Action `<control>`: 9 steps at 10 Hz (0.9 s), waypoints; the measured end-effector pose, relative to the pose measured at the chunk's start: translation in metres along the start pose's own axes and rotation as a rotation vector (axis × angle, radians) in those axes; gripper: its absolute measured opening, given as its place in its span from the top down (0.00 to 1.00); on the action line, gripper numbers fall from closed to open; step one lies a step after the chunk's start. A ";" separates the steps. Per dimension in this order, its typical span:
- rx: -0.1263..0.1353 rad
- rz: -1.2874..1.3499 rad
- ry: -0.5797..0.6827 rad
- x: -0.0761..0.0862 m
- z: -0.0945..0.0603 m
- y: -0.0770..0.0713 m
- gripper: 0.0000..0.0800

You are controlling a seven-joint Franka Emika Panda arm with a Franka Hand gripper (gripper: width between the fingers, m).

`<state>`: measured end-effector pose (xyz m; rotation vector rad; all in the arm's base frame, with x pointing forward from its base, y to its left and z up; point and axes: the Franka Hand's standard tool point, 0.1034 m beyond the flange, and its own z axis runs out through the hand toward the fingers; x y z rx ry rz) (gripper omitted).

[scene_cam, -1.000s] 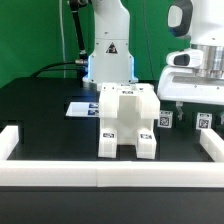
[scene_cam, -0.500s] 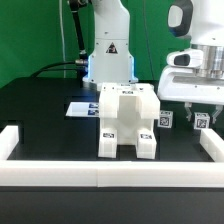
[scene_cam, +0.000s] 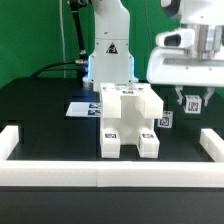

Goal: Assemble chair

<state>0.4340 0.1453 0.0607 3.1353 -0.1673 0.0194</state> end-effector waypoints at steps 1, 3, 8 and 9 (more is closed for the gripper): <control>0.013 0.008 -0.009 0.006 -0.016 0.006 0.64; 0.039 0.017 -0.033 0.024 -0.046 0.016 0.64; 0.063 0.006 -0.022 0.058 -0.077 0.036 0.64; 0.063 0.007 -0.022 0.058 -0.077 0.037 0.64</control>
Offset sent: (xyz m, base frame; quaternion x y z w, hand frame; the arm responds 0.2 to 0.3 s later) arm 0.0416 -0.0333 0.0637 0.0206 -0.0441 -0.0293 0.9984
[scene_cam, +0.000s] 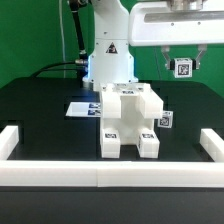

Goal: Assemble chair

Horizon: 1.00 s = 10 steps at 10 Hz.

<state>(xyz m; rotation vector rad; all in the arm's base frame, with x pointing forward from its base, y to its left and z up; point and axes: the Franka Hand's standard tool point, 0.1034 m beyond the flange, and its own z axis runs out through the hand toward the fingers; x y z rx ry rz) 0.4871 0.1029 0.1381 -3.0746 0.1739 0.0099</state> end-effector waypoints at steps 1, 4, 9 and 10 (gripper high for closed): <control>-0.004 -0.021 0.000 0.000 0.001 0.001 0.64; -0.020 -0.136 0.015 0.016 -0.008 0.027 0.64; -0.027 -0.190 0.019 0.026 -0.007 0.056 0.64; -0.029 -0.193 0.023 0.026 -0.006 0.057 0.64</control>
Offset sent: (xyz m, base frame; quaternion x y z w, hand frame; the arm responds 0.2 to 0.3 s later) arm 0.0218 -0.0372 0.0152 0.0042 0.0060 -0.0862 0.9963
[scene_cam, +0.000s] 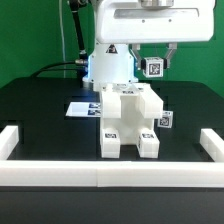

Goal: Assemble chair

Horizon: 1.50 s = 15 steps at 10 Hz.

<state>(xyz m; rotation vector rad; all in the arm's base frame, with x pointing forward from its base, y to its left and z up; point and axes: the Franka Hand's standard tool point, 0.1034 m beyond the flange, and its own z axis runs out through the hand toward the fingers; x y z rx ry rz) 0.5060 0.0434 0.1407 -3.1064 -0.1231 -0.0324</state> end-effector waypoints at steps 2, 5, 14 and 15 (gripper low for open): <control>-0.007 -0.002 0.005 -0.008 0.008 0.002 0.64; -0.013 -0.002 0.004 -0.014 0.013 0.004 0.64; -0.018 0.003 0.003 -0.013 0.016 0.008 0.64; -0.020 0.002 0.004 -0.010 0.016 0.008 0.64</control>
Offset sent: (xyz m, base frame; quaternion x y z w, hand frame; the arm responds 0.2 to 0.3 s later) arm -0.0085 -0.0027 -0.0089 -0.0095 0.0164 -0.0091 0.9998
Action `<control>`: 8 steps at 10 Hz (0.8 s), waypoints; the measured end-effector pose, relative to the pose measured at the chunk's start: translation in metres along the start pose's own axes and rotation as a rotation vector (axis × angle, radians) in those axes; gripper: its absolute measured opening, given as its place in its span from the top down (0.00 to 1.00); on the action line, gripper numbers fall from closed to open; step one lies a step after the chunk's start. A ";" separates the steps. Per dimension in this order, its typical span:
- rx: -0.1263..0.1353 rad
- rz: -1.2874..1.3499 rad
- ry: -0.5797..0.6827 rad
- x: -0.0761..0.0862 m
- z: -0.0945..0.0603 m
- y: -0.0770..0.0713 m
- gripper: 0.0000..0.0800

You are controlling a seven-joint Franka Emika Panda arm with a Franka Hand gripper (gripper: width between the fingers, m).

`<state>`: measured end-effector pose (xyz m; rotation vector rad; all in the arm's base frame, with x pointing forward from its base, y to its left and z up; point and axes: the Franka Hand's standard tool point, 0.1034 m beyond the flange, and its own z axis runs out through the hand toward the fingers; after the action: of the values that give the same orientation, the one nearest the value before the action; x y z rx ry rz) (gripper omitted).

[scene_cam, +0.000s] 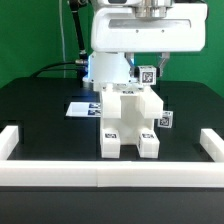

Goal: Assemble chair

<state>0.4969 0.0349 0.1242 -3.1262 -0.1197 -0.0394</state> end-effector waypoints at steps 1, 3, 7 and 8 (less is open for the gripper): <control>-0.003 -0.001 0.001 0.002 0.000 0.000 0.64; -0.009 -0.003 -0.001 0.005 0.003 0.002 0.64; -0.021 -0.008 0.002 0.007 0.010 0.002 0.64; -0.022 -0.008 0.004 0.007 0.010 0.002 0.64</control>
Offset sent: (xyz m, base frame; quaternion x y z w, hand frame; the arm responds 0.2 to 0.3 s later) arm 0.0116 0.0013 -0.0068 0.0095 0.0022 -0.0154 0.9998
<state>0.5047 0.0340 0.1142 -3.1471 -0.1334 -0.0475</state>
